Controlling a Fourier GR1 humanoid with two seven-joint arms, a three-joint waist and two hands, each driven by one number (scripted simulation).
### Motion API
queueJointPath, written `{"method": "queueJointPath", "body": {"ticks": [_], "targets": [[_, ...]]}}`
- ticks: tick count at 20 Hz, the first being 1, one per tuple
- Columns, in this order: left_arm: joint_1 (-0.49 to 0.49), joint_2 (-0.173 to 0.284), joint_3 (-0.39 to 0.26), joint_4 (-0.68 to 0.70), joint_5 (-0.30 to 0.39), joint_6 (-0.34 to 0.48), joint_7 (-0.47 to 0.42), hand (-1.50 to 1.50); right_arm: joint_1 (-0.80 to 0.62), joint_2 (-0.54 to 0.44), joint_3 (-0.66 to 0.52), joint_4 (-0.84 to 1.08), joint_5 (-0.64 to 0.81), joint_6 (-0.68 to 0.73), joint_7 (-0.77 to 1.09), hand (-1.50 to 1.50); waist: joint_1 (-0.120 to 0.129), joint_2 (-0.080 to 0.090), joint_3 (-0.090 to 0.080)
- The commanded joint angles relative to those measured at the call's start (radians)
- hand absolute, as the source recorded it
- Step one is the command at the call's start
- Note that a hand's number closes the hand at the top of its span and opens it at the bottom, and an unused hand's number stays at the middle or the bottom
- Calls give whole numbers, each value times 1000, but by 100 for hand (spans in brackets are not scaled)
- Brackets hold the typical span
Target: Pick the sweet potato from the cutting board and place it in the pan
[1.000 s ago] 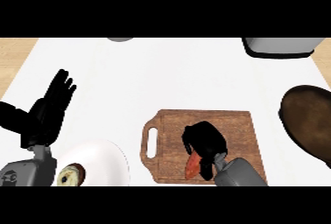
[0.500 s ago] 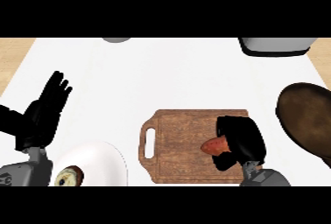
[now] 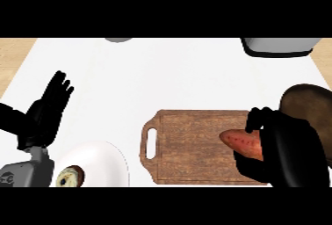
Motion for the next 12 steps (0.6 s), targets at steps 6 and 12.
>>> {"method": "queueJointPath", "body": {"ticks": [6,12], "targets": [[-49,-10,-4,-34,-6,21,52,0,-64,-31,-310,-67,-122,28,-48,150,13,6,2],[-29,-16,-11,8,-28,14,12,0,-105,-128,-612,41,-300,-29,-181,150,11,7,2]]}}
